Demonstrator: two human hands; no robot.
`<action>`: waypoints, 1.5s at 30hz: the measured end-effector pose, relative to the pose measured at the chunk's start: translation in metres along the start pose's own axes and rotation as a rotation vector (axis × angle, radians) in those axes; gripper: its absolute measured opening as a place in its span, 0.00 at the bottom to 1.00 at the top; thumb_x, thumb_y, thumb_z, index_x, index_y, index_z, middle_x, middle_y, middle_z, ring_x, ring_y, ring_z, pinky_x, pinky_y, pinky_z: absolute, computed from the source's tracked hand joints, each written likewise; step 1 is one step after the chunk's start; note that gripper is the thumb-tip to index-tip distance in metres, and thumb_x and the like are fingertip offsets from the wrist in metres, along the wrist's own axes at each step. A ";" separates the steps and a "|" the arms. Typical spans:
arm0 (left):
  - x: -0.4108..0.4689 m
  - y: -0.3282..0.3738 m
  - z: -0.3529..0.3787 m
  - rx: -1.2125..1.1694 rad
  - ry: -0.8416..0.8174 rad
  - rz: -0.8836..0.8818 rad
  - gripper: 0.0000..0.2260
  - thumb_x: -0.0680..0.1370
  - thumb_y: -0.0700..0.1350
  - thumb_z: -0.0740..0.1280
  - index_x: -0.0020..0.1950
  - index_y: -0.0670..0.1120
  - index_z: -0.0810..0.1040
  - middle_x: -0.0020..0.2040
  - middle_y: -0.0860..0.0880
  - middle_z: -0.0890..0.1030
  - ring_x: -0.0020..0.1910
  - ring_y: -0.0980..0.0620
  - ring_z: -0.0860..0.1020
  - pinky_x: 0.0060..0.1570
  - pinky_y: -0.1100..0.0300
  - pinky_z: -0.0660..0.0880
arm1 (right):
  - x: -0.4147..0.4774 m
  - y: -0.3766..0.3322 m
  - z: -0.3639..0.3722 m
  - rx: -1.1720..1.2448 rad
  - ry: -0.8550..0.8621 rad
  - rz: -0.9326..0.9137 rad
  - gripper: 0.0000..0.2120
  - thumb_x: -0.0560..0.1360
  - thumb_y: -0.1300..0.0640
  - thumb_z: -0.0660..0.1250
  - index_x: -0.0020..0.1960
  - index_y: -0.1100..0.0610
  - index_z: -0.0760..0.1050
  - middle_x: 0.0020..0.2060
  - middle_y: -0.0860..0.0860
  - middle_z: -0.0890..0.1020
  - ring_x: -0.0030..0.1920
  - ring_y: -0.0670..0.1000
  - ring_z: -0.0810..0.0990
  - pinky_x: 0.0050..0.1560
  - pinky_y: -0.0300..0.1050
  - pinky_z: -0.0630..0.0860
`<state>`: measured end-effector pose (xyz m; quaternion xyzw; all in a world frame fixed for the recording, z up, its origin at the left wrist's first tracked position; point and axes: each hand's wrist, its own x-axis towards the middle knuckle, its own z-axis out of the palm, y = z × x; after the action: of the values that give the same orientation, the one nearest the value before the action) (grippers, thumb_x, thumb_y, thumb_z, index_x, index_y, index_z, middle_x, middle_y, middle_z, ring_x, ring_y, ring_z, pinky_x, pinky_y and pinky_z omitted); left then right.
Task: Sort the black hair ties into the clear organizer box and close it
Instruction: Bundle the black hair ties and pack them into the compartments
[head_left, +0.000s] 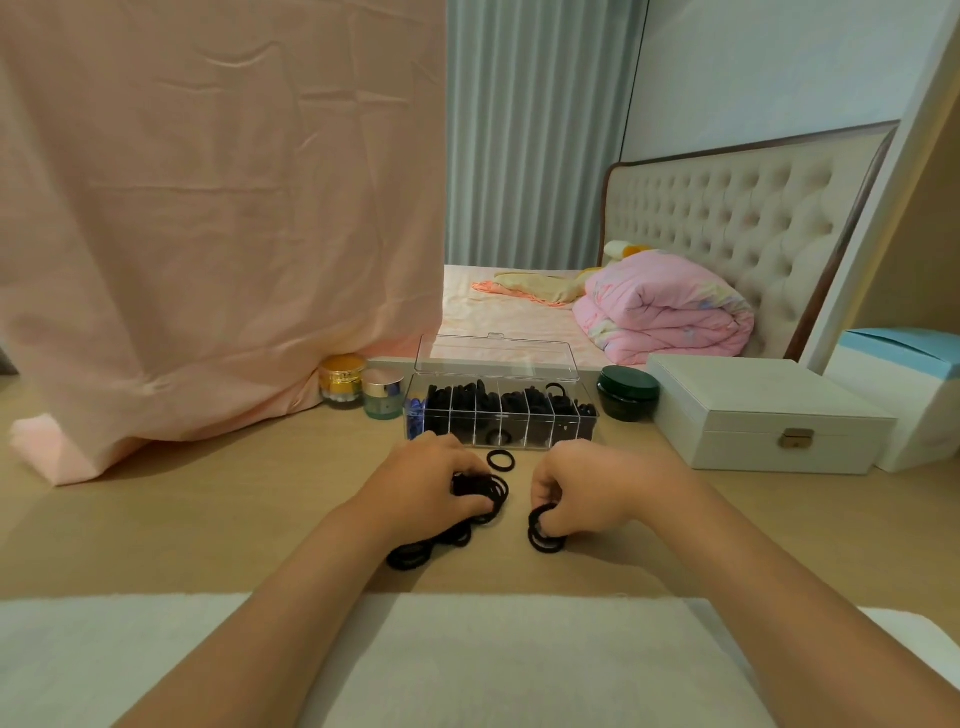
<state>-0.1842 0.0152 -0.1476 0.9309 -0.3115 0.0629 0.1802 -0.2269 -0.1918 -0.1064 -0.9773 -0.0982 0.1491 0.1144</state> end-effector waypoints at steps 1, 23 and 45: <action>0.001 0.000 0.000 0.039 0.004 -0.002 0.16 0.77 0.59 0.69 0.64 0.59 0.80 0.56 0.57 0.78 0.56 0.55 0.73 0.60 0.54 0.72 | 0.000 -0.001 0.000 0.032 0.030 -0.013 0.05 0.75 0.56 0.73 0.49 0.48 0.81 0.44 0.46 0.82 0.44 0.46 0.81 0.45 0.39 0.80; -0.004 -0.009 -0.014 -0.990 0.107 -0.261 0.07 0.73 0.40 0.76 0.50 0.46 0.83 0.40 0.47 0.86 0.41 0.50 0.85 0.46 0.56 0.83 | 0.016 -0.042 0.001 0.889 0.317 -0.131 0.16 0.75 0.68 0.71 0.60 0.56 0.79 0.38 0.52 0.86 0.34 0.51 0.83 0.27 0.42 0.73; -0.009 -0.016 -0.020 -1.059 0.059 -0.280 0.08 0.81 0.41 0.67 0.56 0.47 0.84 0.48 0.48 0.87 0.48 0.53 0.86 0.44 0.64 0.80 | 0.037 -0.033 -0.004 0.738 0.266 -0.160 0.10 0.76 0.58 0.74 0.57 0.52 0.85 0.40 0.48 0.85 0.33 0.44 0.81 0.36 0.42 0.81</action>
<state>-0.1818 0.0394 -0.1364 0.7433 -0.1686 -0.1009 0.6394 -0.1965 -0.1522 -0.1046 -0.8705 -0.0982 0.0374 0.4809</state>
